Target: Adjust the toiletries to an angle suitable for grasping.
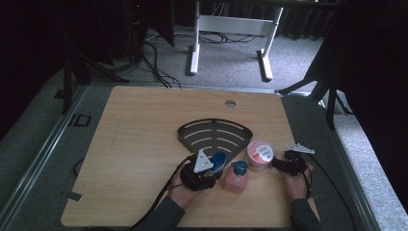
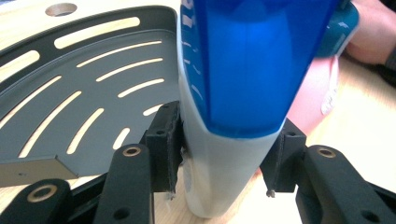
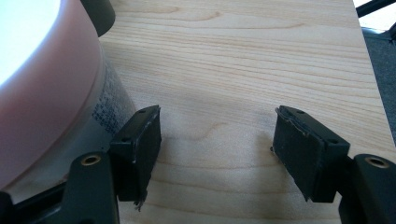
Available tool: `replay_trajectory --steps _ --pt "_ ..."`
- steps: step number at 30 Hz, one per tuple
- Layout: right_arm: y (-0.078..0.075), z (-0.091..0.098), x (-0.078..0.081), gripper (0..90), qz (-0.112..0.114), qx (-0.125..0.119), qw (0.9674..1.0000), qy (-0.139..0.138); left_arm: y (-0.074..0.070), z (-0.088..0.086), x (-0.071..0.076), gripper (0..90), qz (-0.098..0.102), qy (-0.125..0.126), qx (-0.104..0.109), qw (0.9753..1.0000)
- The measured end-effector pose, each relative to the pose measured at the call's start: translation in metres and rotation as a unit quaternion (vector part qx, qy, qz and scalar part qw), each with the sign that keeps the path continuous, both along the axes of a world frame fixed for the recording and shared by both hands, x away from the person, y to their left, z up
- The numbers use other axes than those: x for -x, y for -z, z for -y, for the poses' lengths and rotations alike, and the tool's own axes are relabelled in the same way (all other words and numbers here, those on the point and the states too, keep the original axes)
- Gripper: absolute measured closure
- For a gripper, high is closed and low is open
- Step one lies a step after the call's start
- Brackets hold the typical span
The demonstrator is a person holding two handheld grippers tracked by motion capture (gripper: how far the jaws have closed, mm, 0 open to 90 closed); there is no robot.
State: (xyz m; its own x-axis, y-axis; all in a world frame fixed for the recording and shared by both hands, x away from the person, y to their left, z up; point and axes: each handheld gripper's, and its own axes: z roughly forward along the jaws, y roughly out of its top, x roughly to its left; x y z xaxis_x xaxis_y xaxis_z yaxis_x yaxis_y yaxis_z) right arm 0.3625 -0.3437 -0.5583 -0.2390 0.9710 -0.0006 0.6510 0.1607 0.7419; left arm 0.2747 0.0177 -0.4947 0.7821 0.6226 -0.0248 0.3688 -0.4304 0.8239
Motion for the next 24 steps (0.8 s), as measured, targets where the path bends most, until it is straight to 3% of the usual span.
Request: replay_trajectory --steps 6,15,19,21,23,24 --pt "0.000 0.000 0.000 32.1 0.000 0.000 1.0000 0.000 -0.002 -0.019 0.003 55.4 0.002 -0.015 -0.012 0.9998" --pt "0.000 0.000 0.000 32.1 0.000 0.000 1.0000 0.000 0.000 -0.068 -0.008 55.1 0.005 -0.083 -0.010 0.9965" --pt "0.000 0.000 0.000 32.1 0.000 0.000 1.0000 0.000 0.001 -0.084 -0.015 54.6 0.000 -0.097 -0.005 0.9953" --pt "0.000 0.000 0.000 32.1 0.000 0.000 1.0000 0.000 0.002 -0.086 -0.016 50.9 -0.014 -0.093 0.003 0.9955" --pt "0.000 0.000 0.000 32.1 0.000 0.000 1.0000 0.000 0.002 -0.087 -0.015 42.1 -0.014 -0.093 0.004 0.9956" --pt "0.000 0.000 0.000 32.1 0.000 0.000 1.0000 0.000 0.004 -0.089 -0.011 42.1 -0.019 -0.098 0.003 0.9950"
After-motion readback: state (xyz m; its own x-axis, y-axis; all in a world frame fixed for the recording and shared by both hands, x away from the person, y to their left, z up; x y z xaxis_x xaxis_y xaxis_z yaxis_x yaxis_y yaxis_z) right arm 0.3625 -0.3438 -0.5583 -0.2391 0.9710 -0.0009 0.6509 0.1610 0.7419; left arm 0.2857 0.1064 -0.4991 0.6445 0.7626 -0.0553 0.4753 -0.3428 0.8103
